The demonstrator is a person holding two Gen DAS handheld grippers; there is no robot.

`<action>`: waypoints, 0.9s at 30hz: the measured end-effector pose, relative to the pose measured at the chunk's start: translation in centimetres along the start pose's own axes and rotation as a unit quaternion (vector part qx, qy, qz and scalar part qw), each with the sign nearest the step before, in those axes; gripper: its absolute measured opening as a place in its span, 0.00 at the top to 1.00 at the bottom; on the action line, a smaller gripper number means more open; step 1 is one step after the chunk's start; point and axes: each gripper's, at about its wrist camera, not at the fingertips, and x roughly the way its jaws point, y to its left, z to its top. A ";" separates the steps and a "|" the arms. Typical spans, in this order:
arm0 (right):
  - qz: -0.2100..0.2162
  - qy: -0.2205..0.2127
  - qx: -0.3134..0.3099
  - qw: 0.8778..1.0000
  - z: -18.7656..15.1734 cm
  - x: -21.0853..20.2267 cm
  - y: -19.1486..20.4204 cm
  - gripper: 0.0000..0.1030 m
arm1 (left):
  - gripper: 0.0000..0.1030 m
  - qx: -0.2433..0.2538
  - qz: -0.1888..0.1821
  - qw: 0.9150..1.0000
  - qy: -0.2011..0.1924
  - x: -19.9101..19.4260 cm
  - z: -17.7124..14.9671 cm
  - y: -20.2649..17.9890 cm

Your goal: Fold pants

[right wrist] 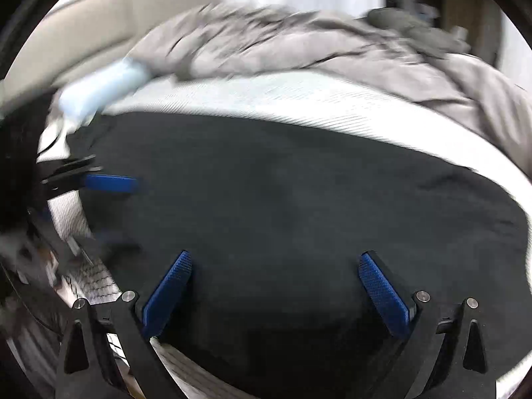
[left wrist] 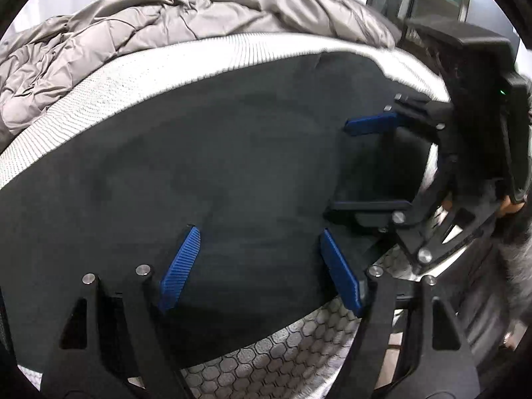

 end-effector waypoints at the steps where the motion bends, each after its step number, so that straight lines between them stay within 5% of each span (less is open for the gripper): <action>1: -0.005 0.006 -0.013 1.000 -0.5 0.2 0.2 0.01 | 0.28 0.010 -0.003 1.000 -0.006 -0.2 -0.2 -0.1; 4: -0.017 0.005 -0.020 1.000 -2.7 -1.6 -2.5 0.01 | 0.22 0.008 -0.014 1.000 -0.011 -1.5 -1.5 0.9; 7: -0.116 0.014 0.006 0.993 -5.2 -3.7 -8.8 0.01 | 0.20 0.000 -0.011 1.000 -0.011 -2.0 -3.0 2.0; 12: -0.234 0.020 0.132 0.963 -8.3 -6.8 -17.4 0.01 | 0.20 -0.009 -0.002 1.000 -0.008 -2.9 -3.6 2.5; 19: -0.145 -0.067 0.126 0.979 -3.5 -8.2 -13.1 0.00 | 0.19 -0.059 -0.006 0.996 -0.060 -5.3 0.1 3.7; 22: -0.084 -0.033 0.090 0.992 -1.1 -4.0 -9.4 0.00 | 0.19 -0.084 -0.001 0.996 -0.036 -3.1 1.8 5.4; 25: -0.115 0.017 0.007 0.993 -1.0 0.1 -6.5 0.01 | 0.20 -0.081 0.045 0.995 0.030 -0.7 1.4 7.5; 27: -0.124 0.012 0.028 0.992 -1.6 -0.5 -8.2 0.01 | 0.20 -0.099 0.049 0.994 0.021 -1.4 0.4 9.3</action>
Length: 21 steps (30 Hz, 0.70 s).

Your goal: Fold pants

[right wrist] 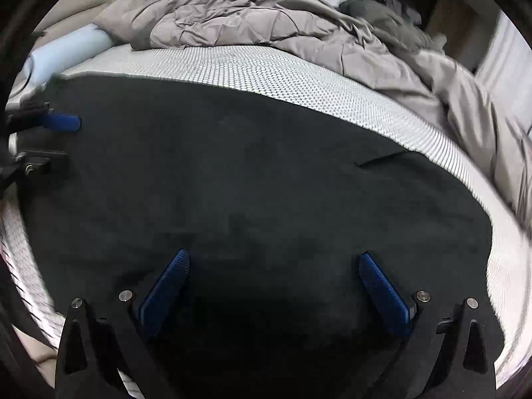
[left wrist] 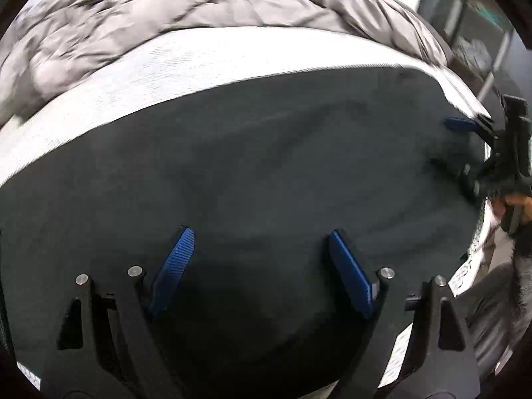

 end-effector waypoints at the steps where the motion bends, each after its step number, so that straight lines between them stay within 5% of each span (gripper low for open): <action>1: -0.026 0.003 0.023 0.999 -1.1 -0.6 -2.2 0.01 | 0.20 -0.011 0.007 1.000 -0.001 -0.7 -0.4 1.3; 4: -0.163 0.029 0.085 0.983 -3.8 -0.9 -7.9 0.01 | 0.20 -0.038 0.053 0.998 -0.006 -2.1 -1.8 4.6; 6: -0.187 0.031 0.133 0.973 -4.4 -1.6 -10.2 0.00 | 0.20 -0.066 0.074 0.995 -0.006 -2.9 -2.5 6.7; 10: -0.158 -0.013 0.154 0.975 -3.6 -4.5 -9.1 0.00 | 0.21 -0.080 0.054 0.994 -0.042 -5.2 -2.1 7.4; 13: -0.059 -0.062 0.166 0.982 -1.0 -5.4 -6.2 0.00 | 0.21 -0.082 0.029 0.995 -0.052 -4.7 0.8 6.3; 16: 0.023 -0.046 0.122 0.991 2.7 -2.8 -0.7 0.00 | 0.21 -0.052 0.009 0.998 -0.035 -1.6 4.6 3.5; 18: 0.042 -0.013 0.066 0.997 5.6 0.3 2.6 0.00 | 0.21 -0.032 -0.007 0.999 0.000 1.4 6.5 1.7; 21: 0.041 0.025 0.003 0.999 8.2 3.8 6.3 0.00 | 0.22 0.008 0.026 0.999 0.040 4.1 7.5 0.4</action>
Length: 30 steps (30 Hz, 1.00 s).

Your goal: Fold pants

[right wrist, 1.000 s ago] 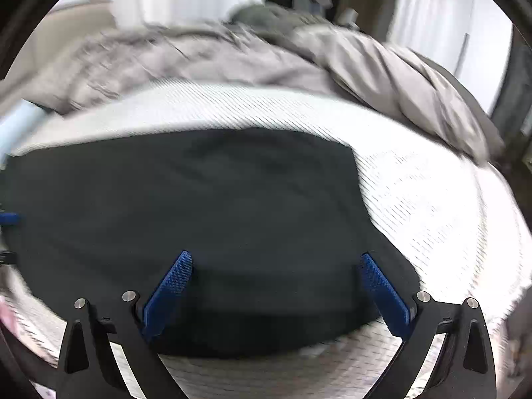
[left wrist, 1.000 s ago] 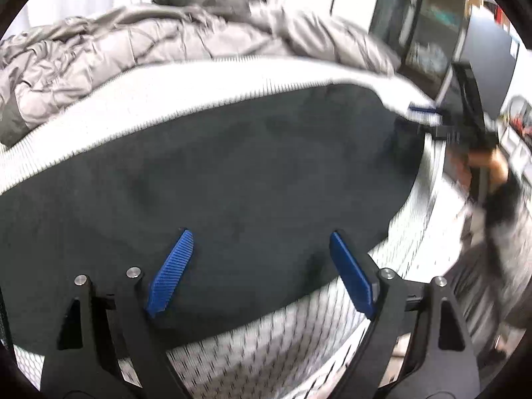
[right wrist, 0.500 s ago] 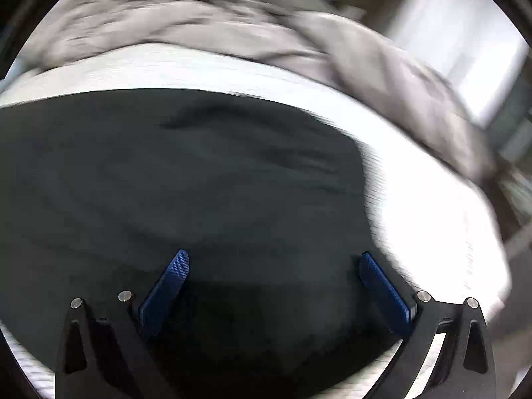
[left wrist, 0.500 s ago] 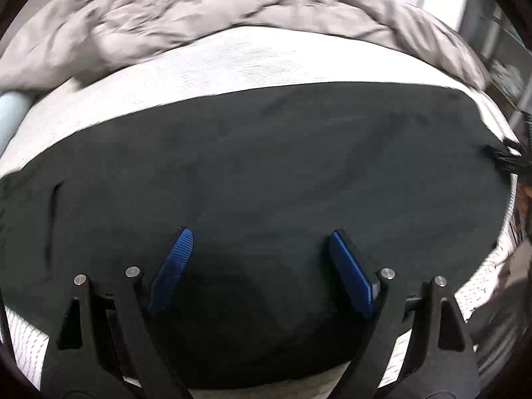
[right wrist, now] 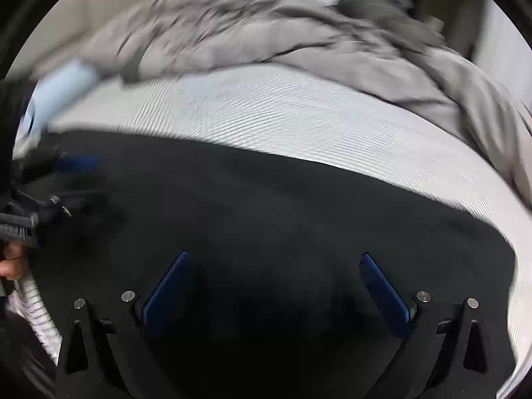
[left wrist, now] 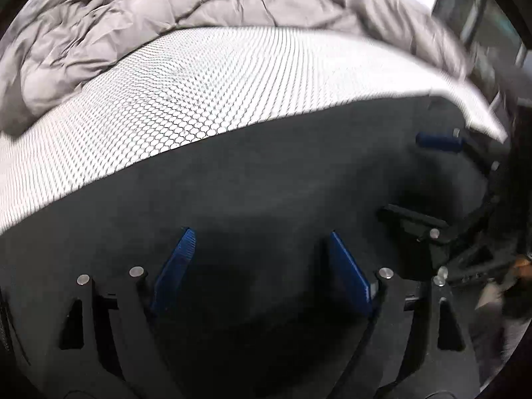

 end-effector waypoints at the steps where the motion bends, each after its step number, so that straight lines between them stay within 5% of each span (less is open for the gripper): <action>1: -0.003 0.015 -0.010 1.000 0.1 1.2 0.4 0.01 | 0.22 -0.001 0.016 1.000 0.013 0.7 0.0 0.5; 6: -0.065 0.024 0.041 0.997 -1.4 1.9 -4.8 0.00 | 0.23 -0.076 0.017 0.997 0.002 -0.4 -1.3 6.1; 8: -0.156 0.031 0.078 0.984 -2.4 1.6 -8.6 0.00 | 0.21 -0.080 0.014 0.997 -0.013 -1.3 -2.3 7.4; 10: -0.177 0.042 0.133 0.974 -4.1 0.9 -12.8 0.00 | 0.22 -0.081 0.056 0.995 -0.009 -1.7 -3.7 8.5; 14: -0.212 0.026 0.172 0.962 -4.8 -1.5 -15.4 0.02 | 0.22 -0.097 0.053 0.993 -0.032 -3.8 -5.1 9.3; 17: -0.191 -0.017 0.154 0.969 -3.6 -2.8 -14.2 0.02 | 0.21 -0.102 0.065 0.992 -0.035 -4.4 -5.5 9.5; 20: -0.119 -0.043 0.148 0.981 -1.6 -2.3 -11.0 0.02 | 0.21 -0.103 0.070 0.992 -0.022 -3.5 -5.6 9.3; 24: -0.020 -0.021 0.133 0.991 1.0 1.6 -8.4 0.02 | 0.19 -0.087 0.081 0.993 -0.023 -2.7 -5.4 8.7; 25: -0.022 -0.011 0.131 0.991 1.3 2.3 -8.1 0.03 | 0.19 -0.088 0.079 0.993 -0.026 -2.7 -5.5 8.7; 28: -0.152 0.027 0.133 0.979 0.1 4.4 -10.8 0.08 | 0.19 -0.087 0.069 0.993 -0.028 -2.5 -5.6 9.0; 30: -0.187 0.023 0.183 0.965 -1.1 4.2 -13.8 0.07 | 0.19 -0.085 0.071 0.993 -0.027 -2.5 -5.5 9.0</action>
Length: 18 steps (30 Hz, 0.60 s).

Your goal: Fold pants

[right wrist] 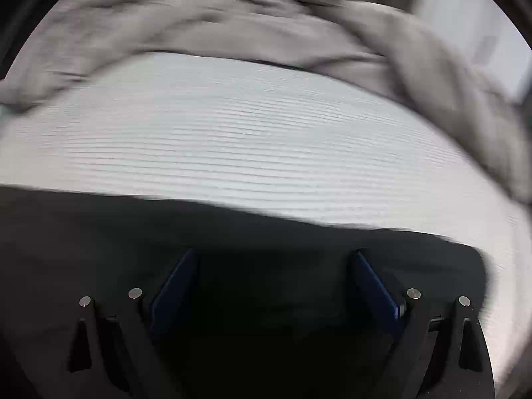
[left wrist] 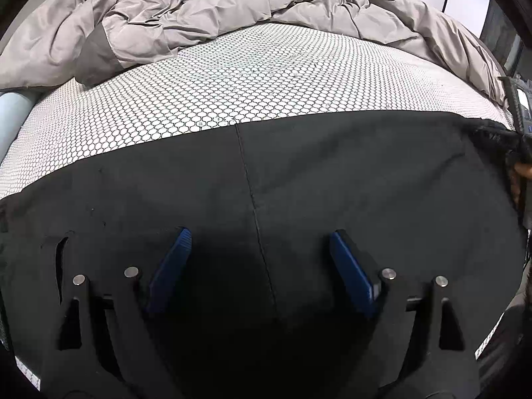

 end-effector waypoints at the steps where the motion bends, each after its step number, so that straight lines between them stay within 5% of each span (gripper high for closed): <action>1: 0.013 0.004 0.027 1.000 0.1 0.1 -1.3 0.07 | 0.19 0.002 0.002 1.000 0.000 0.0 0.0 -0.1; 6: 0.034 -0.033 -0.001 0.999 -1.2 -4.7 -2.7 0.08 | 0.19 0.001 -0.019 1.000 -0.025 -2.5 -0.1 -1.1; 10: 0.146 -0.053 -0.054 0.986 -5.2 -7.7 -2.2 0.07 | 0.16 0.040 -0.071 0.995 -0.055 -4.8 -1.4 -5.1; 12: 0.119 -0.014 -0.081 0.990 -7.8 -6.0 -2.1 0.07 | 0.16 0.077 -0.097 0.992 -0.022 -3.7 -2.3 -7.5; 15: 0.124 -0.019 -0.086 0.988 -9.8 -6.1 -3.9 0.08 | 0.16 0.097 -0.055 0.994 0.001 -2.3 -3.0 -9.6; 18: 0.148 -0.063 -0.061 0.985 -11.6 -10.4 -7.4 0.07 | 0.16 0.072 -0.067 0.995 -0.015 -3.8 -3.0 -10.7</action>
